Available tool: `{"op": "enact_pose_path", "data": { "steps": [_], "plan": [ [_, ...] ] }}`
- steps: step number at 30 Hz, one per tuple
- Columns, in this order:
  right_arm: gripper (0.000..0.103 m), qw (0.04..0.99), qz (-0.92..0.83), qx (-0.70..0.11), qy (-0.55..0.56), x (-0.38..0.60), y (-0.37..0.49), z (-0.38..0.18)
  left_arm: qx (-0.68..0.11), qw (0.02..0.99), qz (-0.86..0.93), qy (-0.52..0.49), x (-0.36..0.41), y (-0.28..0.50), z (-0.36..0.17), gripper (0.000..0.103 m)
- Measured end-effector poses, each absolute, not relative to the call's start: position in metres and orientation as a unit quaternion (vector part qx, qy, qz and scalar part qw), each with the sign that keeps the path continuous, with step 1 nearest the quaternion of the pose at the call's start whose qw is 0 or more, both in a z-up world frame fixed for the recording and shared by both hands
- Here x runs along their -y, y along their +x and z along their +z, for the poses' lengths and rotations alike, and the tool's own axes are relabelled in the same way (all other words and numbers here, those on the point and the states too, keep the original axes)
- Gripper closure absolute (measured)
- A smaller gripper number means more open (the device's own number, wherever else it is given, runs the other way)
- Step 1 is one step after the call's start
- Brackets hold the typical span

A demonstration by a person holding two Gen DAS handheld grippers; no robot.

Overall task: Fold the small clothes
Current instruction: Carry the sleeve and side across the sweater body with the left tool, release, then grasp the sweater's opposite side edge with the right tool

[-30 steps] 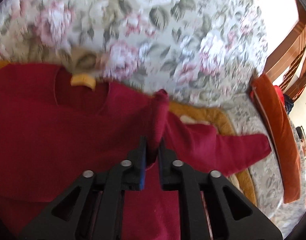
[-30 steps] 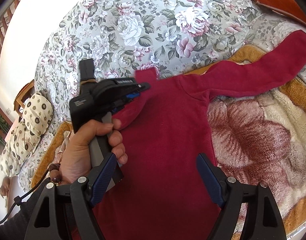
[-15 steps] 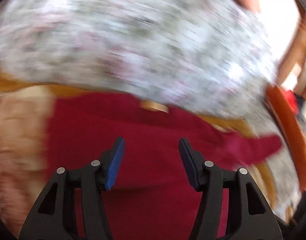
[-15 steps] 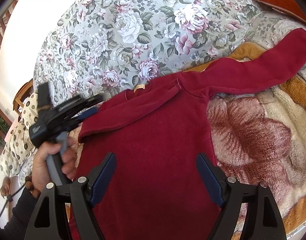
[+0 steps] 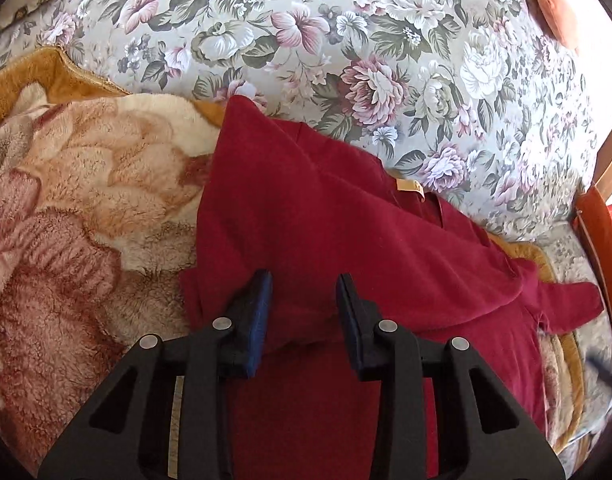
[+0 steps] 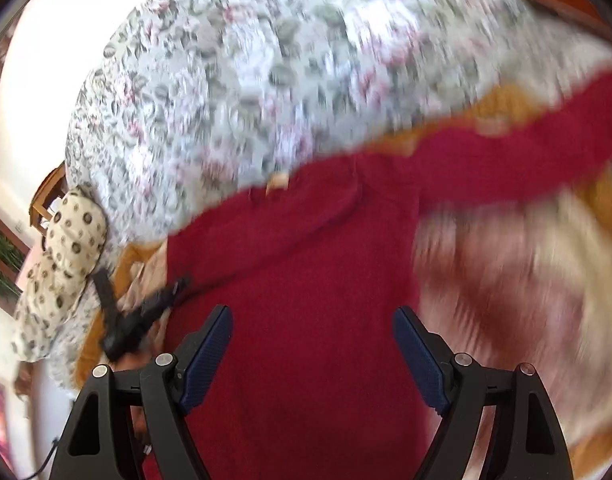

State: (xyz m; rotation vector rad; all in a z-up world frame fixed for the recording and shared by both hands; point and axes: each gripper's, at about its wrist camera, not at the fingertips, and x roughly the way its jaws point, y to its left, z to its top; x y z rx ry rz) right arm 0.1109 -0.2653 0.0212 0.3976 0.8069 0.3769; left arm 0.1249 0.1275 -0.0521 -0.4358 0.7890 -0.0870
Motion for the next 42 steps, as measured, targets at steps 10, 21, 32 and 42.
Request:
{"op": "enact_pose_path", "data": {
  "steps": [10,21,32,42],
  "plan": [
    [0.041,0.770,0.242,-0.455,0.376,0.261,0.237,-0.073,-0.366,0.904,-0.044,-0.217,-0.132,0.125,-0.057,0.071],
    [0.098,0.837,0.184,-0.431,0.282,0.262,0.240,-0.069,-0.364,0.903,-0.048,-0.222,-0.134,0.124,-0.059,0.071],
    [0.100,0.859,0.199,-0.389,0.265,0.260,0.236,-0.080,-0.364,0.902,-0.030,-0.230,-0.140,0.155,-0.019,0.063],
    [0.100,0.860,0.201,-0.384,0.269,0.259,0.234,-0.079,-0.380,0.893,0.027,-0.240,-0.181,0.209,-0.052,0.057]
  ]
}}
